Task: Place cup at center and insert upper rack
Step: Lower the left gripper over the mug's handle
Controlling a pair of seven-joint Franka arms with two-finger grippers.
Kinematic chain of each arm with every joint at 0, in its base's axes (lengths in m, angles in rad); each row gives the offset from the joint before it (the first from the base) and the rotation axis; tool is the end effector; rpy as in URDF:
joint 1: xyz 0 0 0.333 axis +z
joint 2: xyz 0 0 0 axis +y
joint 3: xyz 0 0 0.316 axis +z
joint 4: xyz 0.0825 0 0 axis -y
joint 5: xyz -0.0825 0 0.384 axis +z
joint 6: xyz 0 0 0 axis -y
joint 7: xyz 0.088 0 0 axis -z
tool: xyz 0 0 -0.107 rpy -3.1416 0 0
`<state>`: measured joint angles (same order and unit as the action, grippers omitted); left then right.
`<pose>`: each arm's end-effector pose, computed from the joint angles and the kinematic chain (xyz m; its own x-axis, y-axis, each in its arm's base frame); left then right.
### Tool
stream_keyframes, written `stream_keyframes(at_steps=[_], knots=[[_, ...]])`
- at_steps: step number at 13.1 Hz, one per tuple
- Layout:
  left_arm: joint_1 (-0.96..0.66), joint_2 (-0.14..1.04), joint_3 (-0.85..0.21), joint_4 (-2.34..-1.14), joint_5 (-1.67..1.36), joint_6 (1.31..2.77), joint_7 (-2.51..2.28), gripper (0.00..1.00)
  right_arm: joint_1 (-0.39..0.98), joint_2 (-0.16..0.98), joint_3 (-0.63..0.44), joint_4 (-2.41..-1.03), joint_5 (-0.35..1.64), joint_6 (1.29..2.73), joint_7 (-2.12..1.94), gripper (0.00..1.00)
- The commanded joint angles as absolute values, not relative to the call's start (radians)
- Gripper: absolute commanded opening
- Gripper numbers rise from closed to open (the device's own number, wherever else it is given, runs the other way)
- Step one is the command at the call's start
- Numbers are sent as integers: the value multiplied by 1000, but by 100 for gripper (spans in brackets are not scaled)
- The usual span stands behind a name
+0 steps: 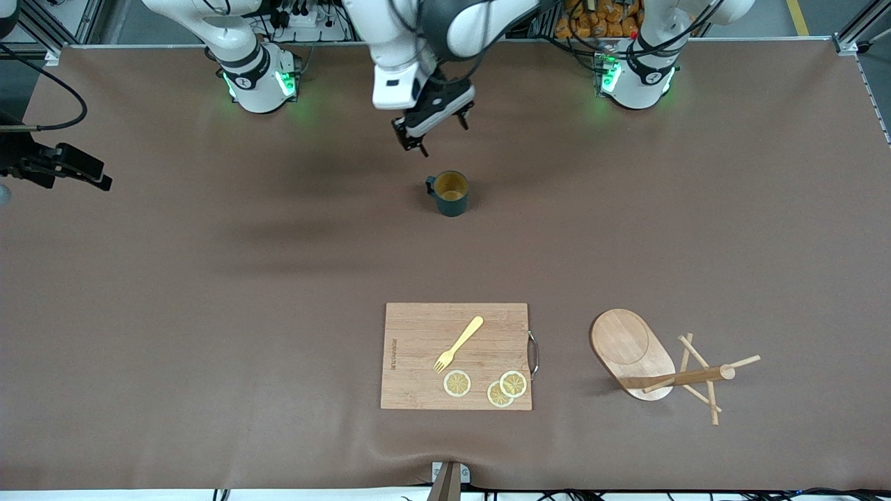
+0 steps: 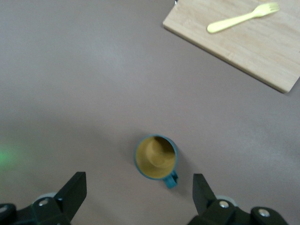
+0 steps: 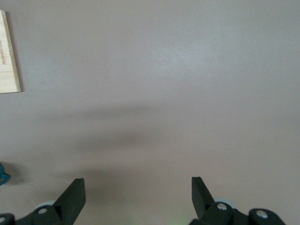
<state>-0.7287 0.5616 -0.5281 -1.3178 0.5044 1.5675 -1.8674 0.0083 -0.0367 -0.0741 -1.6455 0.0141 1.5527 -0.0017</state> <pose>0.3281 -0.5989 0.4278 0.8129 0.5127 0.2764 0.5654 -0.8086 -0.1629 0.5385 -0.0347 0.6079 0.9964 -0.0635 -0.0561 -0.0645 -0.9978 -0.0169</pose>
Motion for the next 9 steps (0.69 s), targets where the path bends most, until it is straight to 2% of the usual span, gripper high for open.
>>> stream_keyframes(at_steps=[1, 3, 9], knots=[[-953, 661, -331, -1246, 531, 1592, -1962, 100, 14, -49, -67, -1657, -23, 1555, -9, 100], [-1079, 731, -208, -1221, 520, 1621, -2037, 100, 18, -46, -66, -1658, -41, 1546, -9, 100], [-1124, 839, -181, -1218, 520, 1718, -2284, 100, 28, -46, -64, -1657, -38, 1554, 6, 100]])
